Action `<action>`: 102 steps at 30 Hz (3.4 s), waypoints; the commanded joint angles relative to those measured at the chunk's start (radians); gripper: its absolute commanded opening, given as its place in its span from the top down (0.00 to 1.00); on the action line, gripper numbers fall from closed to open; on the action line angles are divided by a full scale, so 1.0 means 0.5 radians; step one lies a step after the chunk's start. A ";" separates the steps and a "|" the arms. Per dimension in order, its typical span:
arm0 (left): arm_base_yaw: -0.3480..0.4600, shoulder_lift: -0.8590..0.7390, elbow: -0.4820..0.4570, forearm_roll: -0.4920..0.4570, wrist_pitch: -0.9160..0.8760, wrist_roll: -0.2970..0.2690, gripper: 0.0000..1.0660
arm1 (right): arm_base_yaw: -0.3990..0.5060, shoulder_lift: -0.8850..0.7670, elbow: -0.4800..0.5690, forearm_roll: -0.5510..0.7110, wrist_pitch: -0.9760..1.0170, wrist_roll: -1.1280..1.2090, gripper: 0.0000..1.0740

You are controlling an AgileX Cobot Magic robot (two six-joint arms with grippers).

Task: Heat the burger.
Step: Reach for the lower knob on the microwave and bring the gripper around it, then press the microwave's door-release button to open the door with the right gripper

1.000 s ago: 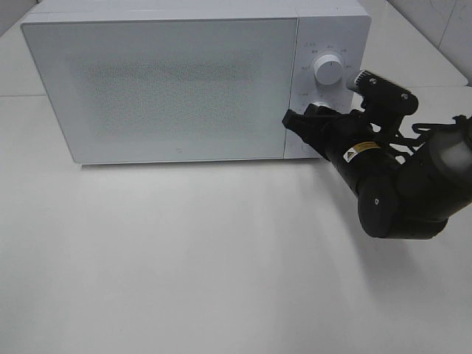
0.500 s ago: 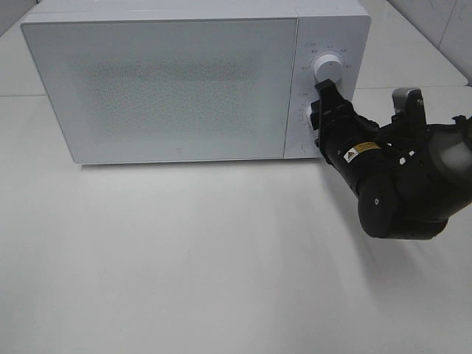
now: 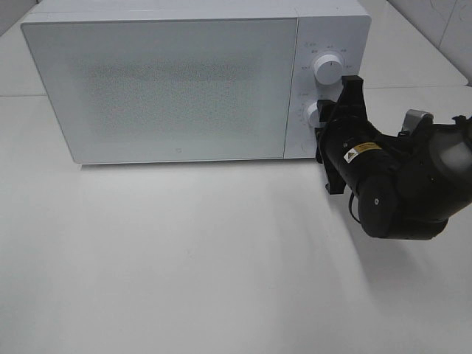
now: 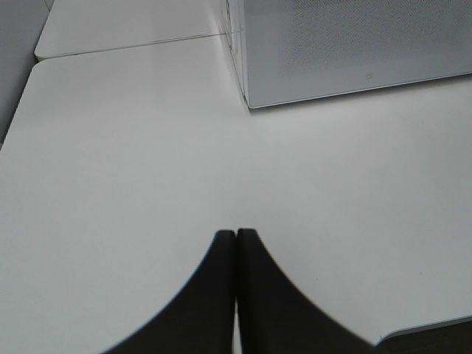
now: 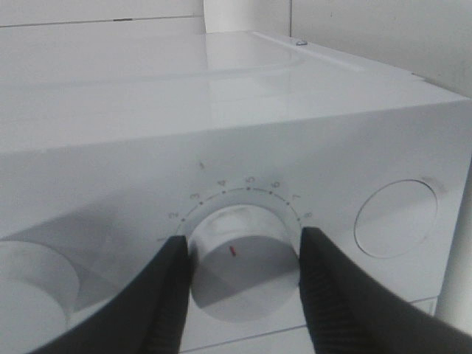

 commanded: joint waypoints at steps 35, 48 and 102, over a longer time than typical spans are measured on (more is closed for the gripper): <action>0.006 -0.042 0.006 -0.010 -0.028 0.002 1.00 | 0.000 -0.020 0.064 -0.684 -0.344 -1.174 0.39; 0.006 -0.042 0.006 -0.010 -0.028 0.002 1.00 | 0.000 -0.126 0.064 -1.080 -0.068 -1.902 0.40; 0.006 -0.042 0.006 -0.010 -0.028 0.002 1.00 | -0.884 -0.928 -0.658 -1.100 4.014 -2.522 0.43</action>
